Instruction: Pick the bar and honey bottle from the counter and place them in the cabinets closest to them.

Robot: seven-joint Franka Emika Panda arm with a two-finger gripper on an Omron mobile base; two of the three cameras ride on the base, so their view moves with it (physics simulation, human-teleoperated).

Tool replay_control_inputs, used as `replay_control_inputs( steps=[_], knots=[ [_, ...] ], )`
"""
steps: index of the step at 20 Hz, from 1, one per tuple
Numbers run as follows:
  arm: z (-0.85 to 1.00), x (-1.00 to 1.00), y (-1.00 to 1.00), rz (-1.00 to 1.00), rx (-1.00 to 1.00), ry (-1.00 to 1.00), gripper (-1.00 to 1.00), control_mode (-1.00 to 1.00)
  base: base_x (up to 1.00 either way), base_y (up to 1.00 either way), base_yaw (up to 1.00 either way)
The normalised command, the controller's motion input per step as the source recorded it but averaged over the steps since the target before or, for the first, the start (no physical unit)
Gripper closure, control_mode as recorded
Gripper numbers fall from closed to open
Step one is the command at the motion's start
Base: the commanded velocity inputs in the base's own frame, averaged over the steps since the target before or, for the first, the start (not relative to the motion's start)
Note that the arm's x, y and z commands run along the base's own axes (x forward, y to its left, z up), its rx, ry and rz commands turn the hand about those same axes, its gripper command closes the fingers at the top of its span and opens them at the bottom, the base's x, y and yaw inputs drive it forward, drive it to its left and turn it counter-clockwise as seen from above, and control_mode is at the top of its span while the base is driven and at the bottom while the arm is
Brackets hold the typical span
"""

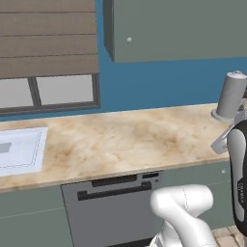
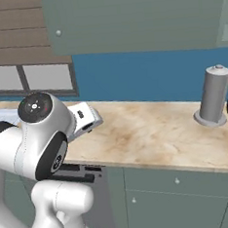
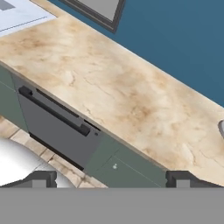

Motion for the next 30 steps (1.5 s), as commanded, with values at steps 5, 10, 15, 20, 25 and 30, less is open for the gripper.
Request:
replay_control_inputs(
  steps=[5,10,15,20,25,30],
  knots=[
    [0.0,0.0,0.0,0.0,0.0,0.0,-1.0,1.0,0.0,-0.7,0.0],
    [0.0,0.0,0.0,0.0,0.0,0.0,-1.0,1.0,0.0,-0.69,0.0],
    [0.0,0.0,0.0,0.0,0.0,0.0,-1.0,1.0,0.0,-0.68,0.0],
    [0.0,0.0,0.0,0.0,0.0,0.0,-1.0,1.0,0.04,-0.65,0.0],
    [0.0,0.0,0.0,0.0,0.0,0.0,-1.0,1.0,0.05,-0.63,0.0],
    [0.0,0.0,0.0,0.0,0.0,0.0,-1.0,1.0,0.07,-0.59,0.0]
  ],
)
